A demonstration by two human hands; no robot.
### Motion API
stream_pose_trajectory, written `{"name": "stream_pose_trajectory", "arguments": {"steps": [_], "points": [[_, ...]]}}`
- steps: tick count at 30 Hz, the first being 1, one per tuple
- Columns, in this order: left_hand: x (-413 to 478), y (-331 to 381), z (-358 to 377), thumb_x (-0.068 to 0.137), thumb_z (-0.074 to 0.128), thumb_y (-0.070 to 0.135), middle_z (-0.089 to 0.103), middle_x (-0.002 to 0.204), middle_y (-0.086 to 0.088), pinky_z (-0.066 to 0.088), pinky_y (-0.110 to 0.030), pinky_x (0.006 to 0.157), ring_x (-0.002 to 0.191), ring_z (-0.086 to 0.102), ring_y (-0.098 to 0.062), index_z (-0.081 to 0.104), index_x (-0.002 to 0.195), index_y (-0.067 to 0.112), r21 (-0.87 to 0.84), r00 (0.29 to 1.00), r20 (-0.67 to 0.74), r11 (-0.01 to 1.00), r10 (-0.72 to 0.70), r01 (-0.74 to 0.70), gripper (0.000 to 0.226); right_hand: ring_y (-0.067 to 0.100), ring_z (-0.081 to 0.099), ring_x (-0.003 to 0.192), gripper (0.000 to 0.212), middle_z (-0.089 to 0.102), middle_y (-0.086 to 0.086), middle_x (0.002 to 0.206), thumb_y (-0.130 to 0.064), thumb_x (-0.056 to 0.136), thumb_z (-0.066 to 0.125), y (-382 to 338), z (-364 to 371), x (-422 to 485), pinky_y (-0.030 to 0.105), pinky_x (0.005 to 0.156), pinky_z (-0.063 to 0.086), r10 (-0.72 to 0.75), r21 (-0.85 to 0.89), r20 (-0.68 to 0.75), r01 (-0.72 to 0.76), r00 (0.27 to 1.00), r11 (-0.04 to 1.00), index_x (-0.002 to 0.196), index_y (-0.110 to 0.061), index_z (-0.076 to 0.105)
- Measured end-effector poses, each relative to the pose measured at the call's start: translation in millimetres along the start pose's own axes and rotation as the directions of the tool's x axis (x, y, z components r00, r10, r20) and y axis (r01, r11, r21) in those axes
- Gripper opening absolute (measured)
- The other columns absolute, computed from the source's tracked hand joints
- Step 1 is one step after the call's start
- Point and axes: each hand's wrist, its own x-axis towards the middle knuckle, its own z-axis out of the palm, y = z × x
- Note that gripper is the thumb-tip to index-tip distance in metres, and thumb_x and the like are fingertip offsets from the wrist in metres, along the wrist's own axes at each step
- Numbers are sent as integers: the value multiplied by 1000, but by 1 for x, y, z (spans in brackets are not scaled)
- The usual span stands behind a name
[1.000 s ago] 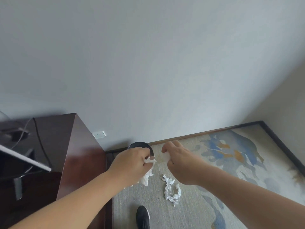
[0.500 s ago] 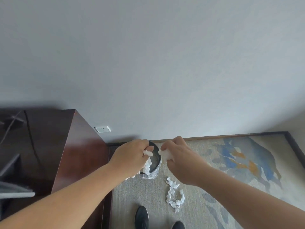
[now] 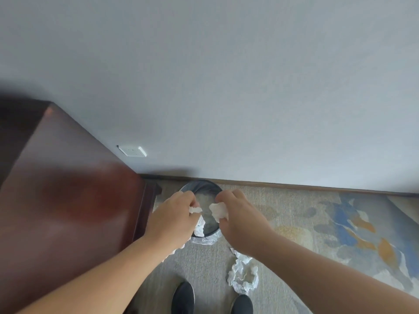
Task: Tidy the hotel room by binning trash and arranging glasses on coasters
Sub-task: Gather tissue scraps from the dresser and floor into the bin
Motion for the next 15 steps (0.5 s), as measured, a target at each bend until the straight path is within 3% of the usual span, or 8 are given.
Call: {"name": "stream_pose_trajectory", "arguments": {"steps": [4,8,15], "points": [[33,-34,54,92,53,26,42,77,14,27,-21,52,65,44,-3,36,69,36,-38,999,-33,999,-28,27,31,17,51,95,39,43,-3,121,-13,88,50,35,48,41,28,78,44,2,-2,-25,-2,1000,1000,125,-26,44],[67,-69,116,92,56,27,49,89,7,40,-31,62,80,52,-16,51,83,27,-66,996,-22,994,-90,88,10,21,47,107,41,46,0,121,-12,88,50,70,101,82,37,92,45,44,-29,-28,-45,999,999,127,-23,44],[118,-137,205,91,58,31,49,91,2,36,-31,65,87,52,-22,52,85,24,-38,985,-65,986,-162,160,11,26,46,106,35,48,6,115,-18,88,52,120,195,139,38,88,43,74,-65,-3,-74,997,995,122,-17,47]]}}
